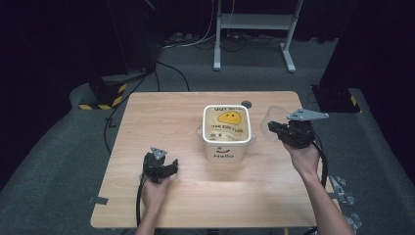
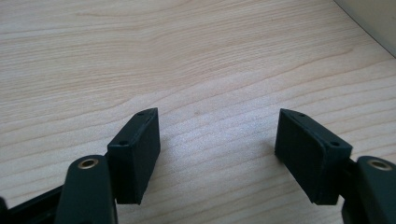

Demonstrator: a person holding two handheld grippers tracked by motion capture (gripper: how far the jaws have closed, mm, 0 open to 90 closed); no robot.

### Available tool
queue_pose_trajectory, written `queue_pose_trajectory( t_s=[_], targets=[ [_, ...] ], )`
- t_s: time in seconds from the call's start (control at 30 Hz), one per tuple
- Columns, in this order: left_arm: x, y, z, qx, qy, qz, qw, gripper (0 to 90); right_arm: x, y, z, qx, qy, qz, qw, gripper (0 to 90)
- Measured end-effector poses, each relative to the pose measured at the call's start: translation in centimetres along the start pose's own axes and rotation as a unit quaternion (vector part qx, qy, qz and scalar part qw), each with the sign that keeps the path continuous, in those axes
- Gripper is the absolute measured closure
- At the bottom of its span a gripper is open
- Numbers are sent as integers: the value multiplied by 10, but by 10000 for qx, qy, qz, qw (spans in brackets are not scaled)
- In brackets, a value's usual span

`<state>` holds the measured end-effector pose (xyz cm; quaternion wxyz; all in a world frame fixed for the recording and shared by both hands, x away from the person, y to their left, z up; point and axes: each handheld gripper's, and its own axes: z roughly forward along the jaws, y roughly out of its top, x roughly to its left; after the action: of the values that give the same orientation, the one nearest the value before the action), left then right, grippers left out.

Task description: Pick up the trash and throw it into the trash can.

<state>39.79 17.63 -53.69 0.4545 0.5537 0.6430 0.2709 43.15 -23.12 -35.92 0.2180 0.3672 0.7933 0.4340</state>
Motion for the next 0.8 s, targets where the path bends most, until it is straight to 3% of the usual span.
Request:
queue_pose_trajectory(
  t_s=[0.53,0.8],
  targets=[
    [0,0,0,0,0,-1,10000,310,20,27,-2,-252,340,-133,9990,843],
    [0,0,0,0,1,1,10000,310,30,38,2,-313,463,-311,9980,843]
  ],
)
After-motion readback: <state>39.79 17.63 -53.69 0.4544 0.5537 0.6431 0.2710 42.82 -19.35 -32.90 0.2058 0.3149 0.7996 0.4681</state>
